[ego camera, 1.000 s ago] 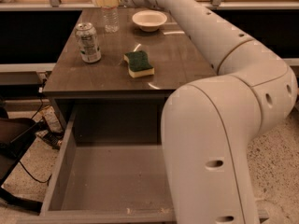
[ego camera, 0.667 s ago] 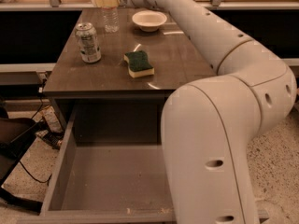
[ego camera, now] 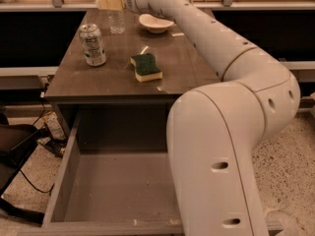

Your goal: Place water bottle into top drawer

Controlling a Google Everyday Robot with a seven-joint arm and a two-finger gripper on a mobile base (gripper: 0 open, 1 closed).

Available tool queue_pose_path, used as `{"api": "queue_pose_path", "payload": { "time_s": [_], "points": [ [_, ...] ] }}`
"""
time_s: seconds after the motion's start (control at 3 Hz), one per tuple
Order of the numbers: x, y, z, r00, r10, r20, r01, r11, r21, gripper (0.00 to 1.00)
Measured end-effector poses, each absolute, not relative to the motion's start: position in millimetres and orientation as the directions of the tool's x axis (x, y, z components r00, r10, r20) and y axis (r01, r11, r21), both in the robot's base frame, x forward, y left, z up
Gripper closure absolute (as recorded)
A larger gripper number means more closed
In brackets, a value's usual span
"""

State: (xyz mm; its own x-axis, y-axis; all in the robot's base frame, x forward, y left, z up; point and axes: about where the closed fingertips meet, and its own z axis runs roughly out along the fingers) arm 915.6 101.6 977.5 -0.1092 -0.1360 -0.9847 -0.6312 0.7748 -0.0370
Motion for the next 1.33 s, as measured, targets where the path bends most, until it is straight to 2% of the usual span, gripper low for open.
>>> {"api": "queue_pose_path", "payload": {
  "time_s": [0.33, 1.33],
  "points": [
    [928, 109, 971, -0.092, -0.099, -0.991, -0.626, 0.779, -0.02, 0.0],
    [947, 128, 960, -0.049, -0.101, -0.994, -0.649, 0.76, -0.045, 0.0]
  ]
}}
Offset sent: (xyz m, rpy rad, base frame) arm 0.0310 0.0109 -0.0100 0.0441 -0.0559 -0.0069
